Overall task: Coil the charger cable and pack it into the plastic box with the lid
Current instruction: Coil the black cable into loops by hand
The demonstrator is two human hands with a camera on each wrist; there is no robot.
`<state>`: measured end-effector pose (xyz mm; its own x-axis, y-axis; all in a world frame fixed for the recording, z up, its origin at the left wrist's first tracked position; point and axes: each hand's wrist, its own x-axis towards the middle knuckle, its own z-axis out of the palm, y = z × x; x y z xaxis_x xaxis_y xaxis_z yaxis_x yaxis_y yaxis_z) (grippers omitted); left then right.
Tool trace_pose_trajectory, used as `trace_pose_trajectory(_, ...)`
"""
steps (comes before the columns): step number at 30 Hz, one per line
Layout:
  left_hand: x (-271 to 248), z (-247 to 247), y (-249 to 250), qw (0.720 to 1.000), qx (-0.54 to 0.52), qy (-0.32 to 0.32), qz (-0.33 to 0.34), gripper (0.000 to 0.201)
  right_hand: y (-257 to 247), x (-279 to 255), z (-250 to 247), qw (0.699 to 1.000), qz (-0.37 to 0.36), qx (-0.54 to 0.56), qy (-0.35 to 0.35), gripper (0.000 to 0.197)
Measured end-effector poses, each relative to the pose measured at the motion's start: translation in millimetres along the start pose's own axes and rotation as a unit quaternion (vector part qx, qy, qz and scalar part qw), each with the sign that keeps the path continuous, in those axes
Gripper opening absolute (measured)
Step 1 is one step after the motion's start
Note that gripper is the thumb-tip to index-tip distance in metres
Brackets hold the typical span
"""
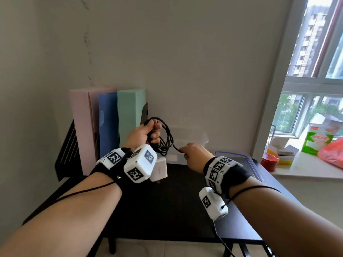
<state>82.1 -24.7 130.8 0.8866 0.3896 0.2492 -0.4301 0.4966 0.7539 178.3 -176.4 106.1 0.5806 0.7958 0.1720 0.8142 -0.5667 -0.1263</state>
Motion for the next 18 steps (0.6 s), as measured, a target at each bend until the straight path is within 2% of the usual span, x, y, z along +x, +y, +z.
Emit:
trace_pose_trajectory(3,-2,7,-3,0.998,0.062,0.023,0.018,0.020,-10,-3,0,0.999,-0.024,0.038,0.014,0.049)
trace_pose_trajectory(8,-6,16,-12,0.991,0.125,0.005,0.036,0.022,-22,-4,-2,0.994,-0.019,0.099,0.036,0.028)
trace_pose_trajectory(11,-6,17,-16,0.987,0.150,0.018,0.061,0.018,-25,-8,-7,0.981,-0.003,0.190,0.048,0.029)
trace_pose_trajectory(15,-3,14,-2,0.985,0.124,0.067,0.097,0.014,-10,-11,5,0.943,0.041,0.330,-0.010,0.034)
trace_pose_trajectory(18,1,8,14,0.980,0.113,0.099,0.132,0.015,11,-15,14,0.923,0.077,0.375,-0.051,0.011)
